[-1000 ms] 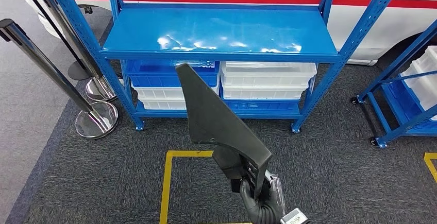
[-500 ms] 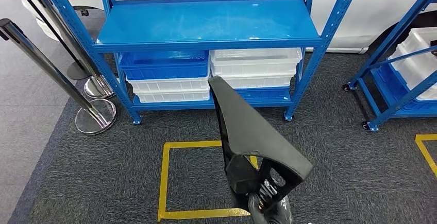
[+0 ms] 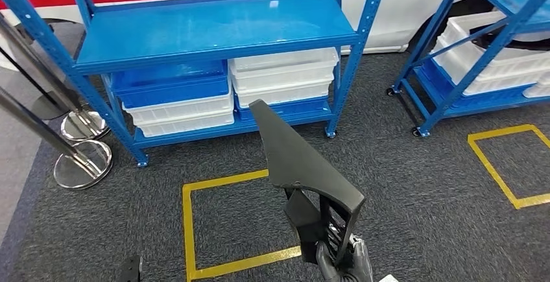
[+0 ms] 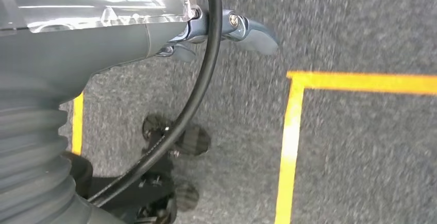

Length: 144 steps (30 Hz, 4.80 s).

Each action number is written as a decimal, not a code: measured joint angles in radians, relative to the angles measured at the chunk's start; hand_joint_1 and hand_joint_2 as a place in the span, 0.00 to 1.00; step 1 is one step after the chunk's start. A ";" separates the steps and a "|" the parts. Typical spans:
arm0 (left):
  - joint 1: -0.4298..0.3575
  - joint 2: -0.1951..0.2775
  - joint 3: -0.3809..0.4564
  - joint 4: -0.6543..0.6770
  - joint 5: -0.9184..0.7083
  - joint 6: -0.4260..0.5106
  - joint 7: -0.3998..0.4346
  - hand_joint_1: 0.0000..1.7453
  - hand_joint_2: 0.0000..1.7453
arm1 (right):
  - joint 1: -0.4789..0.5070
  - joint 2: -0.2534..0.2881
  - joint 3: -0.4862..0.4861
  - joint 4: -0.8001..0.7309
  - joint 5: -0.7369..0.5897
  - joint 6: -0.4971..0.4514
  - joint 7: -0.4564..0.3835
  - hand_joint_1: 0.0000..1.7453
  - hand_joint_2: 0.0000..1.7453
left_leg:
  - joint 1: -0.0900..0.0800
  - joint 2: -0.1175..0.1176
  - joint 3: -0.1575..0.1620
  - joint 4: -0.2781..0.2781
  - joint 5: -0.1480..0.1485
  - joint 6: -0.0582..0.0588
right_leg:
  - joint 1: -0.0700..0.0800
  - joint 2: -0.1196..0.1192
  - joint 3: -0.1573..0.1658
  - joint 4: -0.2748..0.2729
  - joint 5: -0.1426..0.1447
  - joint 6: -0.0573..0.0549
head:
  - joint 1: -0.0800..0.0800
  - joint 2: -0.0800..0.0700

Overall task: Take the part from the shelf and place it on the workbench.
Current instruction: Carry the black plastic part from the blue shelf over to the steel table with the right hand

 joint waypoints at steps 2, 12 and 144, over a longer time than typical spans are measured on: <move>0.037 0.000 -0.002 -0.001 -0.026 -0.042 -0.046 0.00 1.00 | 0.023 0.016 -0.025 -0.010 0.008 -0.011 -0.026 1.00 1.00 | -0.005 0.025 0.001 0.006 -0.008 -0.010 | 0.006 -0.044 0.073 -0.124 0.035 -0.013 | 0.000 0.000; 0.193 0.019 -0.007 -0.002 -0.128 -0.117 -0.124 0.00 1.00 | 0.136 0.150 -0.215 -0.105 0.051 0.039 -0.068 1.00 1.00 | 0.002 -0.062 -0.104 0.280 -0.161 -0.053 | 0.005 0.028 0.081 -0.172 0.050 -0.065 | 0.000 0.000; 0.081 0.160 0.035 -0.003 -0.350 -0.119 -0.175 0.00 1.00 | 0.038 -0.017 -0.001 -0.039 0.318 -0.299 -0.007 1.00 1.00 | 0.007 -0.128 -0.029 0.042 -0.018 -0.024 | 0.013 0.155 0.046 -0.140 0.045 -0.038 | 0.000 0.000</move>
